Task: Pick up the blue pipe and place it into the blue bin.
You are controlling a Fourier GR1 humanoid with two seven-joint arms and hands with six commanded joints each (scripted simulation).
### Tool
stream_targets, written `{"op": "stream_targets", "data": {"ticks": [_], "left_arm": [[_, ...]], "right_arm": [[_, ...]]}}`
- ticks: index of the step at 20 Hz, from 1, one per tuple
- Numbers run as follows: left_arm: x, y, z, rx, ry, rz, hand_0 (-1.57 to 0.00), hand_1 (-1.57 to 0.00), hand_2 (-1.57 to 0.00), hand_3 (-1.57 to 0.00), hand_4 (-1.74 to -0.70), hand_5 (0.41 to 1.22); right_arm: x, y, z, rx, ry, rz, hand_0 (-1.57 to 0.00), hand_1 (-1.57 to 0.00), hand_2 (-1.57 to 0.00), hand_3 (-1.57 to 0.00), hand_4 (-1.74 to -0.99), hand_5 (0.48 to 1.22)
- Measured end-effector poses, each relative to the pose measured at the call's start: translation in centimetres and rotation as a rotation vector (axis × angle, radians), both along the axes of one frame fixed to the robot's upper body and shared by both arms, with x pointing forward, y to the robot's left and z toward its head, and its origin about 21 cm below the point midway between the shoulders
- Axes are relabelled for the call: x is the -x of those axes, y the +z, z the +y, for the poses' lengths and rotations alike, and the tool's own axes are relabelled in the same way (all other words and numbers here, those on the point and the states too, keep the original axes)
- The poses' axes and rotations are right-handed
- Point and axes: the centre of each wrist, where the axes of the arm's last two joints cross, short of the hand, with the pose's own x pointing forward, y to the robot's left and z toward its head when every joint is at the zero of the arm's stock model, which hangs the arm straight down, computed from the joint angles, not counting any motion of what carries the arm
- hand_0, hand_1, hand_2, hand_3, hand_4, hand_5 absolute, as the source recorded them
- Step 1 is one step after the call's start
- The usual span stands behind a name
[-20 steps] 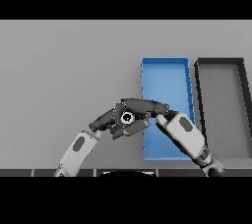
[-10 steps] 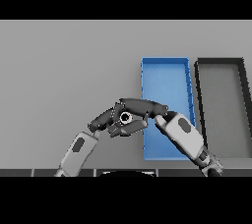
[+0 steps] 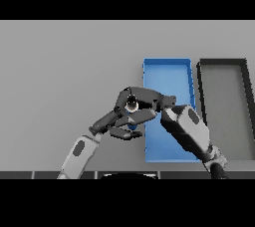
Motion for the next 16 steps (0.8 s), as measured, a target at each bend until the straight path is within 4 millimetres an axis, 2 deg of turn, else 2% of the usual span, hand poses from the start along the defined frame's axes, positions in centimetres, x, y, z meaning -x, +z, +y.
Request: {"op": "stream_targets", "data": {"ticks": [3, 5, 6, 9, 10, 12, 14, 16], "left_arm": [[-0.1, 0.2, 0.2, -0.020, 0.013, 0.015, 0.00, 0.00, 0.00, 0.00, -0.93, 0.493], [0.4, 0.1, 0.0, -0.005, -0.001, 0.011, 0.00, 0.00, 0.00, 0.00, -0.92, 0.488], [0.3, 0.2, 0.3, -0.021, 0.009, 0.010, 0.00, 0.00, 0.00, 0.00, -0.92, 0.487], [0.5, 0.4, 0.2, -0.034, 0.005, 0.002, 0.00, 0.00, 0.00, 0.00, -0.90, 0.487], [0.7, 0.1, 0.8, -0.029, 0.004, -0.003, 0.00, 0.00, 0.00, 0.00, -0.90, 0.487], [0.3, 0.3, 0.6, -0.053, 0.016, 0.004, 0.00, 0.00, 0.00, 0.00, -0.89, 0.485], [0.5, 0.2, 0.6, -0.037, 0.011, 0.006, 0.00, 0.00, 0.00, 0.00, -0.89, 0.483], [0.0, 0.3, 0.8, -0.049, 0.021, 0.003, 0.00, 0.00, 0.00, 0.00, -0.88, 0.481]], "right_arm": [[-0.3, 4.3, -0.4, -0.066, 0.002, -0.053, -1.57, -1.57, -1.57, -1.57, -1.494, 1.221], [-1.4, 7.2, -0.1, -0.092, -0.007, -0.125, -1.57, -1.57, -1.57, -1.57, -1.495, 1.221], [-1.9, 8.2, -0.6, -0.113, -0.014, -0.124, -1.57, -1.57, -1.57, -1.57, -1.495, 1.221], [-3.9, 11.2, -1.7, -0.160, -0.192, -0.119, -1.57, -1.57, -1.57, -1.57, -1.497, 1.221], [-4.7, 11.3, -2.2, -0.150, -0.258, -0.112, -1.57, -1.57, -1.57, -1.57, -1.497, 1.221], [-6.3, 11.8, -3.9, -0.123, -0.365, -0.114, -1.57, -1.57, -1.57, -1.57, -1.498, 1.221], [-8.3, 10.7, -5.6, -0.086, -0.469, -0.072, -1.57, -1.57, -1.57, -1.57, -1.498, 1.221], [-10.1, 8.4, -7.4, -0.044, -0.547, -0.003, -1.57, -1.57, -1.57, -1.57, -1.498, 1.221]]}}
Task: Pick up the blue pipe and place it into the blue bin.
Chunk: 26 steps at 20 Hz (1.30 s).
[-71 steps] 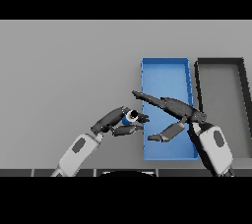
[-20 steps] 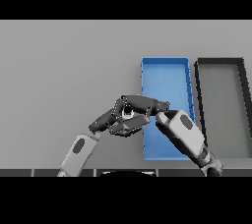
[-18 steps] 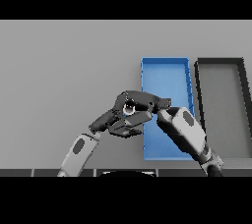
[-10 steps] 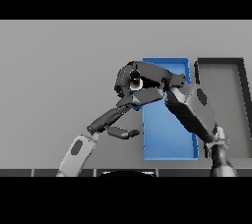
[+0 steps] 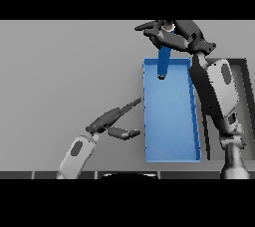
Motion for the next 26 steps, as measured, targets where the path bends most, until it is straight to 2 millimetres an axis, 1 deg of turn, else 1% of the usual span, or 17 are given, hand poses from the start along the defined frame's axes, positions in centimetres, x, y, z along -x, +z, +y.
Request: {"op": "stream_targets", "data": {"ticks": [3, 4, 5, 8, 11, 13, 14, 15, 16, 17, 18, 19, 20, 21, 23, 25, 26], "left_arm": [[-0.2, 0.0, -0.1, -0.002, 0.000, -0.011, 0.00, 0.00, 0.00, 0.00, -0.88, 0.482], [-0.1, 0.1, -0.1, 0.008, -0.004, -0.009, 0.00, 0.00, 0.00, 0.00, -0.88, 0.483], [0.0, 0.0, 0.0, 0.005, -0.001, -0.010, 0.00, 0.00, 0.00, 0.00, -0.87, 0.483], [-0.3, -0.3, 0.3, -0.013, 0.005, -0.009, 0.00, 0.00, 0.00, 0.00, -0.87, 0.481], [0.3, -0.4, 0.0, 0.010, -0.015, -0.003, 0.00, 0.00, 0.00, 0.00, -0.88, 0.479], [0.3, -0.2, 0.2, 0.013, -0.008, -0.009, 0.00, 0.00, 0.00, 0.00, -0.88, 0.475], [0.4, -0.2, 0.1, 0.013, -0.002, -0.009, 0.00, 0.00, 0.00, 0.00, -0.88, 0.476], [0.3, -0.1, 0.1, 0.015, -0.002, -0.013, 0.00, 0.00, 0.00, 0.00, -0.88, 0.479], [0.4, 0.0, -0.2, 0.017, -0.007, -0.011, 0.00, 0.00, 0.00, 0.00, -0.88, 0.481], [0.5, -0.1, -0.2, 0.008, -0.004, -0.004, 0.00, 0.00, 0.00, 0.00, -0.89, 0.483], [0.6, -0.1, 0.0, 0.010, -0.011, -0.011, 0.00, 0.00, 0.00, 0.00, -0.89, 0.486], [0.6, -0.3, -0.2, -0.007, -0.010, -0.003, 0.00, 0.00, 0.00, 0.00, -0.88, 0.490], [0.6, -0.2, -0.4, -0.006, -0.011, -0.006, 0.00, 0.00, 0.00, 0.00, -0.88, 0.493], [0.0, 0.1, -0.3, -0.014, 0.003, -0.011, 0.00, 0.00, 0.00, 0.00, -0.88, 0.495], [0.3, -0.1, -0.4, -0.001, -0.004, -0.013, 0.00, 0.00, 0.00, 0.00, -0.88, 0.497], [0.3, 0.0, -0.2, 0.009, -0.012, -0.015, 0.00, 0.00, 0.00, 0.00, -0.88, 0.495], [0.2, 0.0, -0.4, 0.000, -0.008, -0.013, 0.00, 0.00, 0.00, 0.00, -0.88, 0.493]], "right_arm": [[-1.9, -4.1, -2.6, 0.053, -0.132, 0.125, -1.57, -1.57, -1.57, -1.57, -1.499, 1.221], [-2.2, -5.3, -3.0, 0.062, -0.169, 0.165, -1.57, -1.57, -1.57, -1.57, -1.499, 1.221], [-2.3, -7.1, -3.6, 0.080, -0.200, 0.217, -1.57, -1.57, -1.57, -1.57, -1.499, 1.221], [-2.0, -10.2, -5.1, 0.149, -0.288, 0.338, -1.57, -1.57, -1.57, -1.57, -1.499, 1.221], [-1.1, -13.2, -6.0, 0.198, -0.381, 0.469, -1.57, -1.57, -1.57, -1.57, -1.499, 1.221], [-0.3, -14.5, -6.3, 0.268, -0.412, 0.552, -1.57, -1.57, -1.57, -1.02, -1.586, 1.221], [-0.1, -15.1, -7.0, 0.310, -0.431, 0.586, -1.57, -1.57, -1.57, -0.82, -1.617, 1.221], [0.3, -16.0, -7.6, 0.359, -0.434, 0.616, -1.57, -1.57, -1.57, -0.68, -1.642, 1.221], [0.7, -16.7, -7.9, 0.388, -0.428, 0.628, -1.57, -1.57, -1.57, -0.62, -1.662, 1.221], [0.6, -17.5, -8.1, 0.423, -0.442, 0.651, -1.57, -1.57, -1.57, -0.81, -1.617, 1.199], [0.8, -18.3, -8.0, 0.449, -0.452, 0.681, -1.57, -1.51, -1.45, -0.96, -1.573, 1.188], [0.6, -18.9, -8.1, 0.468, -0.467, 0.723, -1.26, -1.21, -1.16, -0.77, -1.515, 1.176], [0.4, -19.7, -8.2, 0.483, -0.479, 0.781, -1.01, -0.97, -0.93, -0.61, -1.451, 1.146], [0.3, -20.6, -8.0, 0.480, -0.475, 0.842, -0.80, -0.77, -0.74, -0.49, -1.385, 1.114], [0.1, -20.9, -8.0, 0.485, -0.462, 0.898, -0.51, -0.50, -0.48, -0.31, -1.296, 1.152], [0.2, -20.5, -8.1, 0.571, -0.390, 0.880, -0.33, -0.32, -0.30, -0.20, -1.230, 1.056], [0.4, -20.7, -7.4, 0.621, -0.374, 0.854, -0.26, -0.25, -0.24, -0.16, -1.202, 1.013]]}}
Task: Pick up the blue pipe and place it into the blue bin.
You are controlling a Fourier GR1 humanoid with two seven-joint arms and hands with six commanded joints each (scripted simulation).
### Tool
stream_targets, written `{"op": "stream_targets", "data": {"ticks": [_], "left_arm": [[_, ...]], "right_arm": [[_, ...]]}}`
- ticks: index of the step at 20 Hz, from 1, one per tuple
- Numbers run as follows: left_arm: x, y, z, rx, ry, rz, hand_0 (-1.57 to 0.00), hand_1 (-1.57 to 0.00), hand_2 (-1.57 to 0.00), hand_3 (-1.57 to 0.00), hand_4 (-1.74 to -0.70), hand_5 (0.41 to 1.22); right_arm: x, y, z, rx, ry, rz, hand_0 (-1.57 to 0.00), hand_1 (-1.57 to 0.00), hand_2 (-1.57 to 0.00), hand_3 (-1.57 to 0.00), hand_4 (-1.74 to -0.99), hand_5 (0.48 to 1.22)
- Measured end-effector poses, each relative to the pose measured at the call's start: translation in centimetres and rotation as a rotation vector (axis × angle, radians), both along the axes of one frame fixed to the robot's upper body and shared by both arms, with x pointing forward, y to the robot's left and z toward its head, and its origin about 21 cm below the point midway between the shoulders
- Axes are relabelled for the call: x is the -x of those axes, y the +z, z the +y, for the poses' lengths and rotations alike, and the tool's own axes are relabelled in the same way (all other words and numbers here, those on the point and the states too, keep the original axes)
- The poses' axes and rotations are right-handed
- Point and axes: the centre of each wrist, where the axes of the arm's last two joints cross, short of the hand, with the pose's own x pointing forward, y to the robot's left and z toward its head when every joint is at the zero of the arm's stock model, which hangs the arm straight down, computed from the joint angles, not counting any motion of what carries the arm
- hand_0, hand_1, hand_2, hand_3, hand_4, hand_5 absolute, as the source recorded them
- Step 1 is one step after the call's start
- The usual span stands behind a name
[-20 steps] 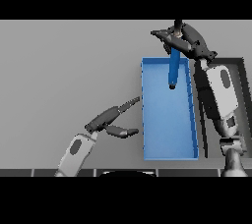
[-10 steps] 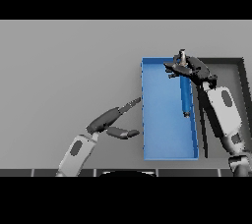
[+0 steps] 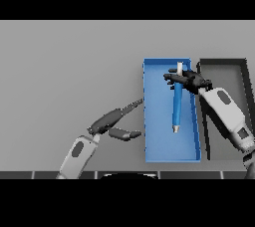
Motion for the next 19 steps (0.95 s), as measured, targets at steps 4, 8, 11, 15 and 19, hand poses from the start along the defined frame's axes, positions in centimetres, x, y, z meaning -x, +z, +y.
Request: {"op": "stream_targets", "data": {"ticks": [4, 8, 11, 15, 19], "left_arm": [[-0.1, -0.3, 0.0, 0.000, 0.009, -0.002, 0.00, 0.00, 0.00, 0.00, -0.88, 0.486], [-0.1, -0.2, 0.3, -0.001, 0.001, -0.002, 0.00, 0.00, 0.00, 0.00, -0.88, 0.476], [0.0, -0.5, 0.2, -0.014, 0.013, 0.007, 0.00, 0.00, 0.00, 0.00, -0.88, 0.473], [-0.1, -0.4, -0.3, -0.019, 0.012, 0.013, 0.00, 0.00, 0.00, 0.00, -0.89, 0.478], [-0.4, 0.0, 0.9, -0.001, 0.013, 0.006, 0.00, 0.00, 0.00, 0.00, -0.89, 0.480]], "right_arm": [[0.6, 0.0, 0.1, 0.111, 0.085, -0.052, -0.11, -0.10, -0.10, -0.07, -1.141, 0.884], [0.2, -0.1, 0.0, 0.148, 0.121, -0.072, -0.38, -0.18, -0.08, -0.03, -1.144, 0.792], [0.3, -0.2, 0.0, 0.142, 0.120, -0.086, -0.19, -0.09, -0.04, -0.01, -1.156, 0.790], [0.4, -0.4, 0.0, 0.097, 0.120, -0.074, -0.21, -0.10, -0.02, 0.00, -1.152, 0.804], [0.5, -0.4, 0.5, 0.113, 0.139, -0.079, -0.21, -0.10, -0.02, 0.00, -1.152, 0.798]]}}
